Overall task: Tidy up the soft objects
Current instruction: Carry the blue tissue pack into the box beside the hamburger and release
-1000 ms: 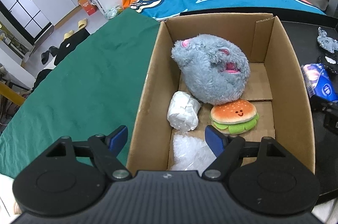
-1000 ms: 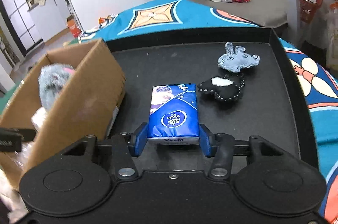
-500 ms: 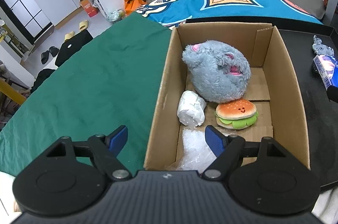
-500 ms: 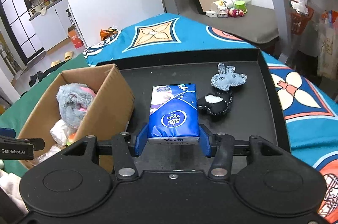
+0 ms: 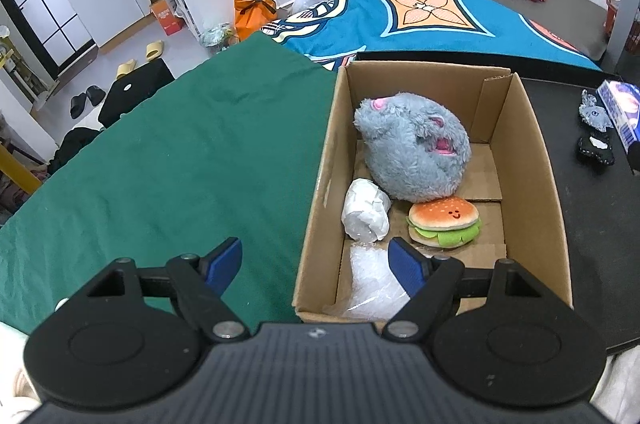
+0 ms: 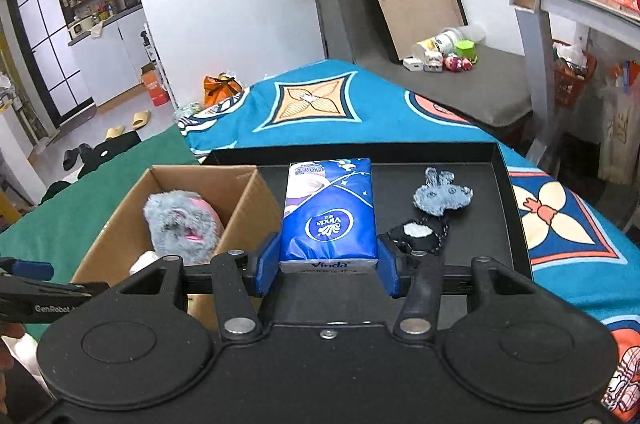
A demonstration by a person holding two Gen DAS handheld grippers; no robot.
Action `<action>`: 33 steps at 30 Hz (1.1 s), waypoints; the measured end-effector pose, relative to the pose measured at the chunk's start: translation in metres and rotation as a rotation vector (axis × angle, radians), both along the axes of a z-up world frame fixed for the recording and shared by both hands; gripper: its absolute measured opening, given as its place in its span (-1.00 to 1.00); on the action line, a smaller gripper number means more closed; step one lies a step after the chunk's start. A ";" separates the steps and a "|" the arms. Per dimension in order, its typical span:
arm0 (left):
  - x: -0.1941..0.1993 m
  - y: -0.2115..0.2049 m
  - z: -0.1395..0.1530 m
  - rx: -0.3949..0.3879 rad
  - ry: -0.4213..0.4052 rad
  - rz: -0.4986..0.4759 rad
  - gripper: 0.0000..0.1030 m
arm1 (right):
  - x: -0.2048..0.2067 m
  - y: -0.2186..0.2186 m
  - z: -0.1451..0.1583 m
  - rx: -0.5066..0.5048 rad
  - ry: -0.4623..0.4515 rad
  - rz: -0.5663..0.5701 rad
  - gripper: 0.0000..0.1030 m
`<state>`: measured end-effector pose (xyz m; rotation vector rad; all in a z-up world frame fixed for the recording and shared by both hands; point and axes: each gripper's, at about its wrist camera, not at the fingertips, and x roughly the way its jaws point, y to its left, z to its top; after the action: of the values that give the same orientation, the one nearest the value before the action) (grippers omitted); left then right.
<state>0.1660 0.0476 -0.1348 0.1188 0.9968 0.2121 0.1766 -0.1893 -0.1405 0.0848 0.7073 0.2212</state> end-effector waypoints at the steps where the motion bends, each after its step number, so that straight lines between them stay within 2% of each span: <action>1: -0.001 0.001 0.000 -0.003 -0.002 0.000 0.53 | -0.001 0.001 0.002 -0.002 -0.003 0.001 -0.04; 13: -0.004 0.011 -0.008 -0.075 -0.029 0.003 0.52 | -0.003 0.024 0.016 -0.008 -0.030 0.015 -0.04; 22: -0.005 0.021 -0.017 -0.125 -0.050 0.007 0.42 | -0.003 0.050 0.018 -0.021 -0.039 0.045 -0.04; 25: -0.005 0.025 -0.021 -0.145 -0.056 0.015 0.33 | -0.002 0.060 0.018 -0.026 -0.039 0.057 -0.04; 28: -0.005 0.031 -0.025 -0.165 -0.055 0.024 0.16 | -0.001 0.068 0.017 -0.033 -0.039 0.066 -0.04; 33: -0.005 0.041 -0.032 -0.200 -0.049 0.043 -0.34 | 0.000 0.080 0.016 -0.045 -0.038 0.076 -0.04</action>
<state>0.1611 0.0889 -0.1672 -0.0901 0.9673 0.1525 0.1768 -0.1088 -0.1250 0.0113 0.6780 0.2786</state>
